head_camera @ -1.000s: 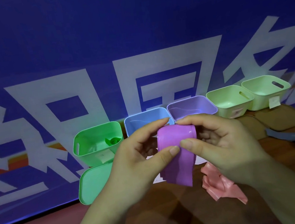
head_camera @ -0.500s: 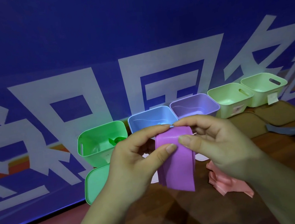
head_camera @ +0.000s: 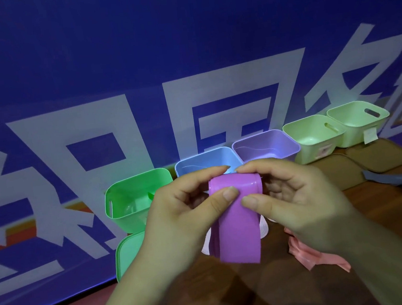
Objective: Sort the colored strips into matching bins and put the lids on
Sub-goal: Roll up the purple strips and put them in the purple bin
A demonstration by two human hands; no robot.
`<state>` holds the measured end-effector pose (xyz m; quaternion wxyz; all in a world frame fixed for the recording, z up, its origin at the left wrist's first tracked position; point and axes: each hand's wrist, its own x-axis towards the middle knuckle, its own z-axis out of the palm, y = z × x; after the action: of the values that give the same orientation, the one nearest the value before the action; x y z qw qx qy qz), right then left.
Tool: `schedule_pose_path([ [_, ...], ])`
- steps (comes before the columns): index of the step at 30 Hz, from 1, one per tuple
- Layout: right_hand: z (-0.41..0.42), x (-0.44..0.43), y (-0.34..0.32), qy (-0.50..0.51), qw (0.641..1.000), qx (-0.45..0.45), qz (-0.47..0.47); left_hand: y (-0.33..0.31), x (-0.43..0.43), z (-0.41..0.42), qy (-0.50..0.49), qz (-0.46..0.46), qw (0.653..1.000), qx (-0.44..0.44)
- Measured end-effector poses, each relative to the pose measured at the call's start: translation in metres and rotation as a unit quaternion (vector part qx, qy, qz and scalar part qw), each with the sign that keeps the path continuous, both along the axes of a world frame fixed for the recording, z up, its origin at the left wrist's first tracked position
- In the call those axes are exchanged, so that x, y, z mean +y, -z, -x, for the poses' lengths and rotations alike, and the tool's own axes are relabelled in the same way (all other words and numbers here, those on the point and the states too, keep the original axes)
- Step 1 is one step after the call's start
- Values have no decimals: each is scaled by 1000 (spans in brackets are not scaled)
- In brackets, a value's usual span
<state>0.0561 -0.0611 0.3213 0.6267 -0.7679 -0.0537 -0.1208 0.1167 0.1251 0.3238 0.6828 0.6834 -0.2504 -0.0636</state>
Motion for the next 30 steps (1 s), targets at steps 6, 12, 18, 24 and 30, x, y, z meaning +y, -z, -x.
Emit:
schedule_pose_path([
  [6, -8, 3, -2, 7, 1000, -12, -13, 2, 7, -10, 47, -12, 999, -2],
  [12, -13, 8, -3, -4, 999, -1, -51, 1, 14, -14, 53, -24, 997, -44],
  [18, -15, 11, -4, -5, 996, 28, -80, 5, 16, -15, 24, -27, 994, -102],
  [24, -16, 10, -4, -8, 996, 63, -64, 9, 14, -11, -2, -16, 996, -92],
  [30, -12, 10, -4, -8, 999, 45, -29, 7, 12, -7, -12, -9, 998, -64],
])
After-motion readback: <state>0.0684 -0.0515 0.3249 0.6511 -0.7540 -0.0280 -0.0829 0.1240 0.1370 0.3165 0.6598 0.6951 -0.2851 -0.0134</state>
